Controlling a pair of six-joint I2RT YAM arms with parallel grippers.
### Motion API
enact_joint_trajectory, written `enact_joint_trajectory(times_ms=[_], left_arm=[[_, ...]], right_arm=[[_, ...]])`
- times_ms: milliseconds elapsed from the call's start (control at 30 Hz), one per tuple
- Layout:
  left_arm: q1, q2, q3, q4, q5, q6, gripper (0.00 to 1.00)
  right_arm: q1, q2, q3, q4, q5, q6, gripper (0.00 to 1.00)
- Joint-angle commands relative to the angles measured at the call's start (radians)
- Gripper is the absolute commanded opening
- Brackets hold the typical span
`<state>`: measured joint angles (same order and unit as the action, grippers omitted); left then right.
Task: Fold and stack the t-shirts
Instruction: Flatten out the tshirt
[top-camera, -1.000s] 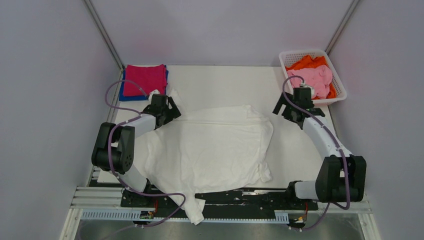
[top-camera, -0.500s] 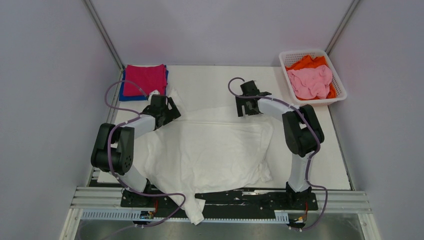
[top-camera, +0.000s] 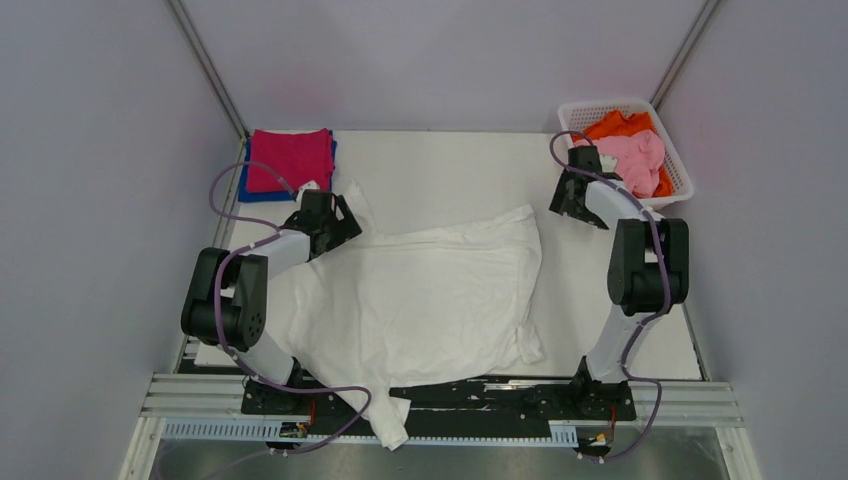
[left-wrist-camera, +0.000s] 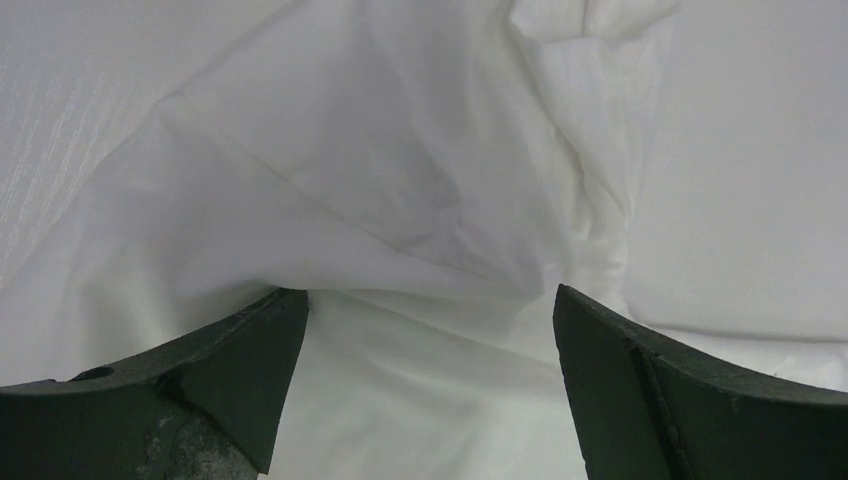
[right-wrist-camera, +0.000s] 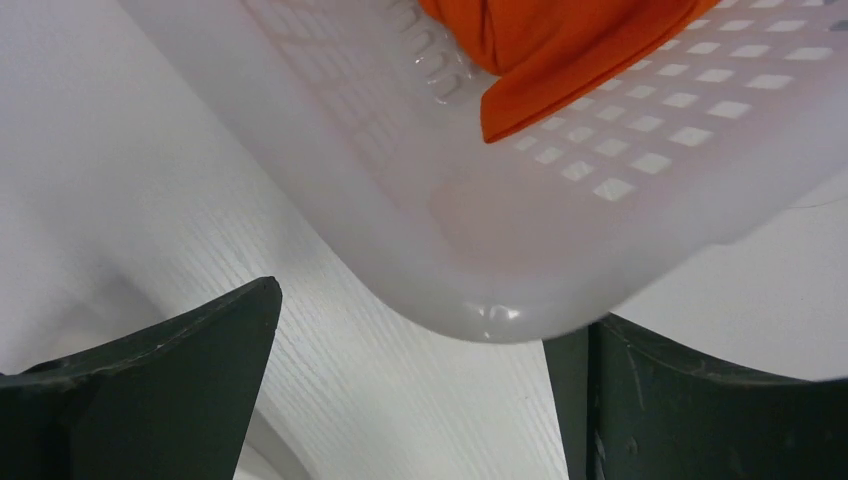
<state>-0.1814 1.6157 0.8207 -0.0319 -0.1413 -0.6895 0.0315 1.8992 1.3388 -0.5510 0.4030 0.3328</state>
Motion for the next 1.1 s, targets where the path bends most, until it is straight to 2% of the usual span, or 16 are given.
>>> enact_joint_trajectory(times_ms=[0, 133, 233, 400, 533, 733, 867, 967, 1067], left_arm=[[0.005, -0.032, -0.006, -0.039, -0.002, 0.012, 1.00], [0.005, -0.049, -0.006, -0.039, 0.016, 0.015, 1.00], [0.005, -0.063, -0.008, -0.037, 0.020, 0.017, 1.00], [0.005, -0.069, -0.011, -0.028, 0.016, 0.015, 1.00], [0.005, -0.059, -0.010, -0.024, 0.003, 0.013, 1.00], [0.006, -0.043, -0.008, -0.025, -0.001, 0.011, 1.00], [0.016, -0.045, -0.007, -0.027, -0.002, 0.006, 1.00], [0.021, -0.041, -0.007, -0.028, 0.000, 0.004, 1.00], [0.023, -0.033, -0.006, -0.025, -0.001, 0.002, 1.00]], right_arm=[[0.020, -0.131, -0.012, 0.002, -0.070, 0.062, 1.00], [0.058, -0.216, -0.077, -0.010, -0.197, 0.047, 0.99], [0.154, -0.290, -0.152, -0.048, -0.242, 0.030, 0.99], [0.359, -0.362, -0.259, -0.226, -0.165, 0.097, 1.00], [0.423, -0.358, -0.366, -0.290, -0.191, 0.178, 1.00], [0.393, -0.336, -0.441, -0.307, -0.146, 0.274, 1.00], [0.321, -0.337, -0.460, -0.426, -0.089, 0.377, 1.00], [0.190, -0.381, -0.492, -0.470, -0.051, 0.460, 1.00], [0.045, -0.481, -0.519, -0.447, -0.055, 0.458, 1.00]])
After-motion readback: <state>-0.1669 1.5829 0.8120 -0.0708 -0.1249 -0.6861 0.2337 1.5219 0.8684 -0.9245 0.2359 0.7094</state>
